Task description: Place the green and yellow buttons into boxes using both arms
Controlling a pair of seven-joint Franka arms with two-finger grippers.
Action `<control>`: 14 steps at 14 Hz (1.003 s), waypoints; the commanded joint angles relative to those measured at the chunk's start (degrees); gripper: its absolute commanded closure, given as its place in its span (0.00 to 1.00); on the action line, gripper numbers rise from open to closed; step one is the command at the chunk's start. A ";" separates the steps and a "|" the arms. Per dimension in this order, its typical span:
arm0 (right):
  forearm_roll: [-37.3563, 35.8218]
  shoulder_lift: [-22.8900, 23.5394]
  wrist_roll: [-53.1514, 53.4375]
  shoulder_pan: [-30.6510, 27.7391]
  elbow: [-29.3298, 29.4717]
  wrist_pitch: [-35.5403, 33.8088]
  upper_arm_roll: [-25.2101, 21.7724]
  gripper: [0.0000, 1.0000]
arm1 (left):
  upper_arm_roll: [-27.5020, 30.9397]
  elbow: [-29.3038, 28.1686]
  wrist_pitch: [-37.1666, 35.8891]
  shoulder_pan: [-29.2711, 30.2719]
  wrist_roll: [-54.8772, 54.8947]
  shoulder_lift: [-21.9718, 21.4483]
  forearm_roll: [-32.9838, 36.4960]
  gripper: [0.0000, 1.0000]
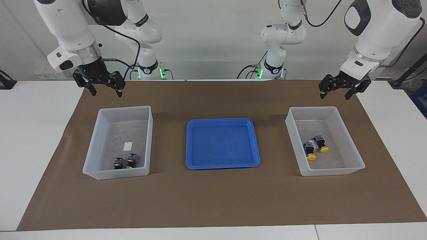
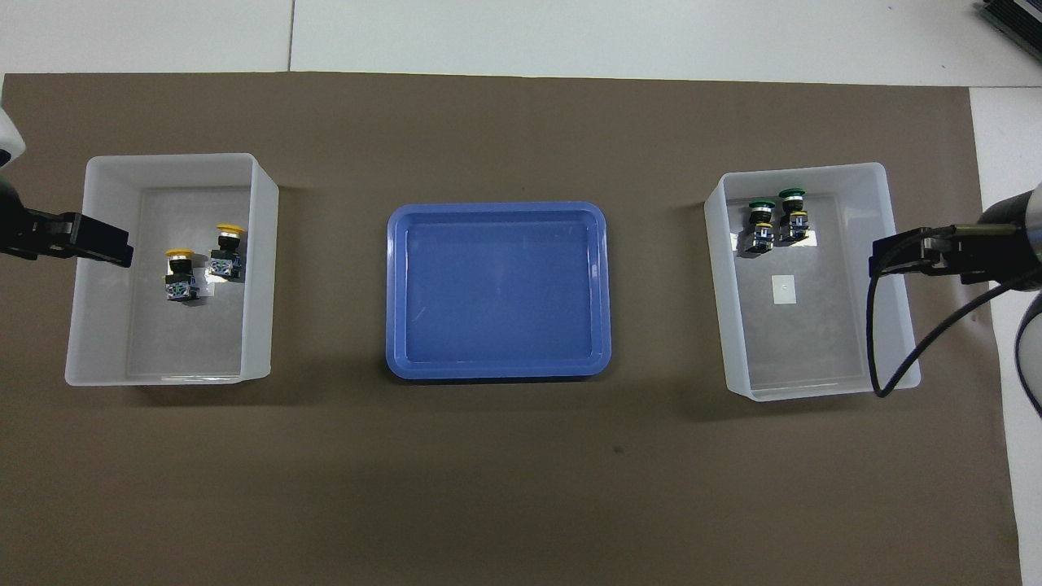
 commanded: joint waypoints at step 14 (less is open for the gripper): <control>0.77 -1.43 -1.15 -0.48 -1.72 1.52 -0.15 0.00 | -0.03 0.23 2.57 -0.68 -0.63 -0.31 0.14 0.00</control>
